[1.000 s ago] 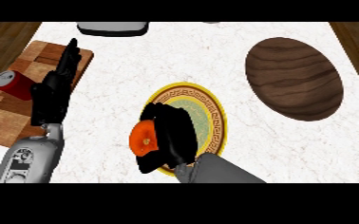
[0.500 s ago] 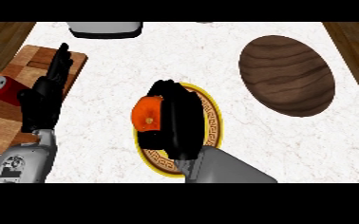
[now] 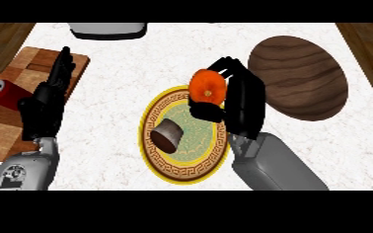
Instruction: Pick the squash from the plate and place it in the bowl
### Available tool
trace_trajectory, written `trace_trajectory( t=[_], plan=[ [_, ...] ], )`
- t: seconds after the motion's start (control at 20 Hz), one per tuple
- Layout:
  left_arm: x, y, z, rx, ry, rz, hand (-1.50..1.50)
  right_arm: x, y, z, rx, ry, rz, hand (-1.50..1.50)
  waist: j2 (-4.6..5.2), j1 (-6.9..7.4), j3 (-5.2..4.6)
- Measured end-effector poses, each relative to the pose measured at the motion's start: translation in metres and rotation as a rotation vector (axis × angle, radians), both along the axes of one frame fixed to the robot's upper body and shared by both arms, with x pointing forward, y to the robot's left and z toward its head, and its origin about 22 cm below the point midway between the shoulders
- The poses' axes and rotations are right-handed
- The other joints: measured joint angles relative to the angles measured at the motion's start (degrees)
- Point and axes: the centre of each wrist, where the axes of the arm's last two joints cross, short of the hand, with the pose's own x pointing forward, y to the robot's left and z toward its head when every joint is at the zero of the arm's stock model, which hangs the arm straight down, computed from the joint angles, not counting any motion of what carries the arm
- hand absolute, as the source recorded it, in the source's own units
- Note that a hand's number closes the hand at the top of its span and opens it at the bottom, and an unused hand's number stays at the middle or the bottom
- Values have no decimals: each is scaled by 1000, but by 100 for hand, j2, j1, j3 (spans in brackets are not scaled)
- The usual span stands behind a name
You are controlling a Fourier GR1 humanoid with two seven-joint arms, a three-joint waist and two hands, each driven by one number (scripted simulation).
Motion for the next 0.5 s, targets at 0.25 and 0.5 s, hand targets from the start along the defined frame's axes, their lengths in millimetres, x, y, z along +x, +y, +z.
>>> trace_trajectory(
  t=[0.25,0.5],
  plan=[
    [-1,-2,1,4,2,-7,0,29,-61,-2,41,-48,-90,150,15,28,3],
    [4,-5,8,3,1,-9,0,59,-114,-13,-38,-86,-177,150,26,53,3]
  ],
)
